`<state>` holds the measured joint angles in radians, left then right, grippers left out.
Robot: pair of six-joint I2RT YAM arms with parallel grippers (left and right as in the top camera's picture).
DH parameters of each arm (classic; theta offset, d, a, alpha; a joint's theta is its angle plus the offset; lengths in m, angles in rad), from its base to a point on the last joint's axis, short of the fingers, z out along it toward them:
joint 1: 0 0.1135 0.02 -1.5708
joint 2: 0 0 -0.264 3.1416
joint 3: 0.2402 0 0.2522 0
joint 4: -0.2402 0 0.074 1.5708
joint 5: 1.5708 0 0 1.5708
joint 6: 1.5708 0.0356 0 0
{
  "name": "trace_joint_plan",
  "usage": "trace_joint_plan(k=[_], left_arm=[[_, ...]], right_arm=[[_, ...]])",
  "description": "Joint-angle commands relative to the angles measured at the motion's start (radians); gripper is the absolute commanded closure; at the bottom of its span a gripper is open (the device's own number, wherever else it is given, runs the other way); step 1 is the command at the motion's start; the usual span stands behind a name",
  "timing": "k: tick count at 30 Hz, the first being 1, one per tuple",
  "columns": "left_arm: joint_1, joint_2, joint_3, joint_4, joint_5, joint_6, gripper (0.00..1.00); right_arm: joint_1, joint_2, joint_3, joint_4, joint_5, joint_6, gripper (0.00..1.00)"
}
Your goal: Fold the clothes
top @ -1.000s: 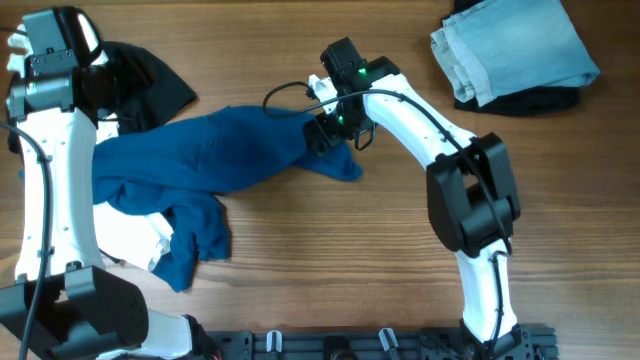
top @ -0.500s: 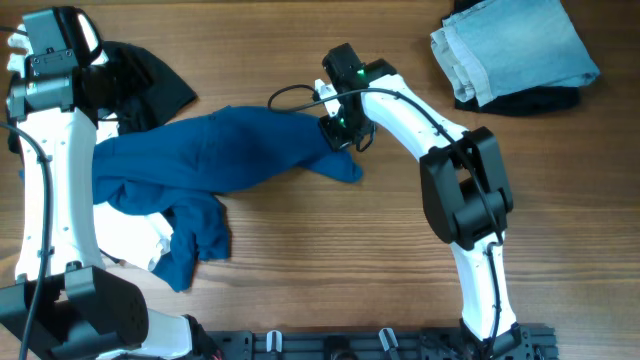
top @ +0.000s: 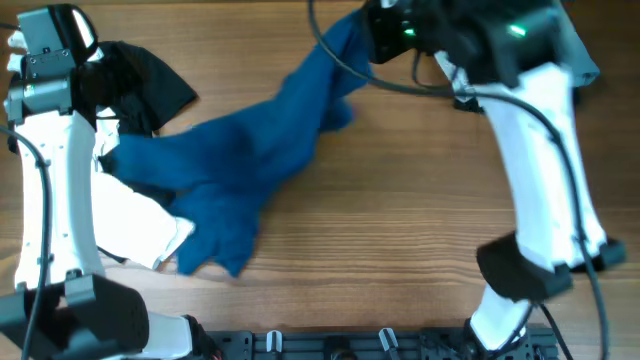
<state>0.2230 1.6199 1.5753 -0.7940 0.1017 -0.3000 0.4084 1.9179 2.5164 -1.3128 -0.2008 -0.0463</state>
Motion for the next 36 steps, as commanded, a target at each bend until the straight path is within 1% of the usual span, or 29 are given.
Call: trace_joint_plan(k=[1, 6, 10, 14, 15, 17, 18, 26, 31, 33, 36], left_arm=[[0.003, -0.121, 0.002, 0.034, -0.001, 0.009, 0.57], [-0.030, -0.219, 0.002, 0.039, 0.028, 0.009, 0.57], [-0.096, -0.240, 0.002, 0.033, 0.028, 0.010, 0.57], [-0.122, -0.240, 0.002, 0.027, 0.030, 0.010, 0.55], [-0.125, -0.240, 0.002, 0.023, 0.042, 0.028, 0.51], [-0.132, -0.240, 0.002, -0.005, 0.090, 0.131, 0.45], [-0.136, -0.240, 0.002, -0.029, 0.092, 0.159, 0.43], [-0.136, -0.240, 0.002, -0.152, 0.093, 0.295, 0.38], [-0.136, -0.240, 0.002, -0.168, 0.092, 0.320, 0.37], [-0.136, -0.240, 0.002, -0.162, 0.092, 0.323, 0.36], [-0.136, -0.239, 0.002, -0.156, 0.092, 0.323, 0.36]], right_arm=[[-0.044, -0.068, 0.011, -0.006, 0.010, -0.004, 0.96], [-0.072, -0.120, 0.011, -0.037, 0.010, -0.003, 0.96], [-0.072, -0.134, 0.019, -0.050, 0.010, 0.002, 0.96], [-0.072, -0.193, 0.099, -0.059, 0.016, 0.014, 0.96], [-0.072, -0.209, 0.111, -0.059, 0.029, 0.025, 0.96], [-0.072, -0.261, 0.137, -0.053, 0.053, 0.027, 0.96], [-0.072, -0.290, 0.142, -0.043, 0.056, 0.027, 0.96], [-0.072, -0.422, 0.142, 0.019, 0.075, 0.041, 0.96], [-0.072, -0.422, 0.142, 0.029, 0.137, 0.076, 0.96], [-0.072, -0.387, 0.142, 0.028, 0.189, 0.102, 0.96], [-0.072, -0.301, 0.142, 0.037, 0.194, 0.127, 0.96]])
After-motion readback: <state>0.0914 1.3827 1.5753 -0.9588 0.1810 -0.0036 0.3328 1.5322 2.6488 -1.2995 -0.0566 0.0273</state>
